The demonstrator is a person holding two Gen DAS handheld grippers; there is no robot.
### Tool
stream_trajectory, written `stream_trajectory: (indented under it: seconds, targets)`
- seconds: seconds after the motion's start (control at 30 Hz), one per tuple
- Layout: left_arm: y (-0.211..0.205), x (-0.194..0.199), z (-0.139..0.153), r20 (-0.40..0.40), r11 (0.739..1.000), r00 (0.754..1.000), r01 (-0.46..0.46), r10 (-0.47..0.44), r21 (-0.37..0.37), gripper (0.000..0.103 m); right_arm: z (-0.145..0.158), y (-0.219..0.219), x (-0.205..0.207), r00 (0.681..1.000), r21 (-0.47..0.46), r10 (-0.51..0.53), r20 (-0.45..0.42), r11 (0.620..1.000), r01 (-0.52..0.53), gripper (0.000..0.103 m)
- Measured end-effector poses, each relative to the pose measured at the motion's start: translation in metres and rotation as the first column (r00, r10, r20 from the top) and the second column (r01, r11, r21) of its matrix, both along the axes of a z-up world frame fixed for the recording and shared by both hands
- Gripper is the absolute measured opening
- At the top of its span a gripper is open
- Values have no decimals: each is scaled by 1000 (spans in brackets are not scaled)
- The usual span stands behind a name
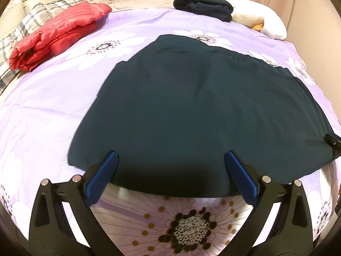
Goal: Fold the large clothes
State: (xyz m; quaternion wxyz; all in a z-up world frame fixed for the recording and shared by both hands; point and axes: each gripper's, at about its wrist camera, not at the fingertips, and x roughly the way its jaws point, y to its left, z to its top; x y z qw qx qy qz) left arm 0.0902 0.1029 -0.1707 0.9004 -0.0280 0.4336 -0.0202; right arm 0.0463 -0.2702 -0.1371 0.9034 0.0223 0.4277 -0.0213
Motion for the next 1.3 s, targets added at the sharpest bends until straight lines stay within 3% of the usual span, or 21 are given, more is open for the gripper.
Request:
stream_trajectory:
  seconds: [0.07,0.27,0.53,1.3]
  targets:
    - [7,-1,-1,-6,999,999,-34,34,29,101,2,-5,-3,1000,3,-20,4,1000,20,71]
    - [32,-6,-3,-32,995,994,-103,103,7,101,-1,-22,-11,998,6,-68,-4,998,69,71]
    - [45,-5,-5,-56,991,989,-134,134,-9,101,-4,-49,-22,988,100,-150,-30,983,152,76]
    - [69,-30,15,-27,976,978,-205,207,70,101,16,-64,-38,975,35,-222,-4,974,222,76]
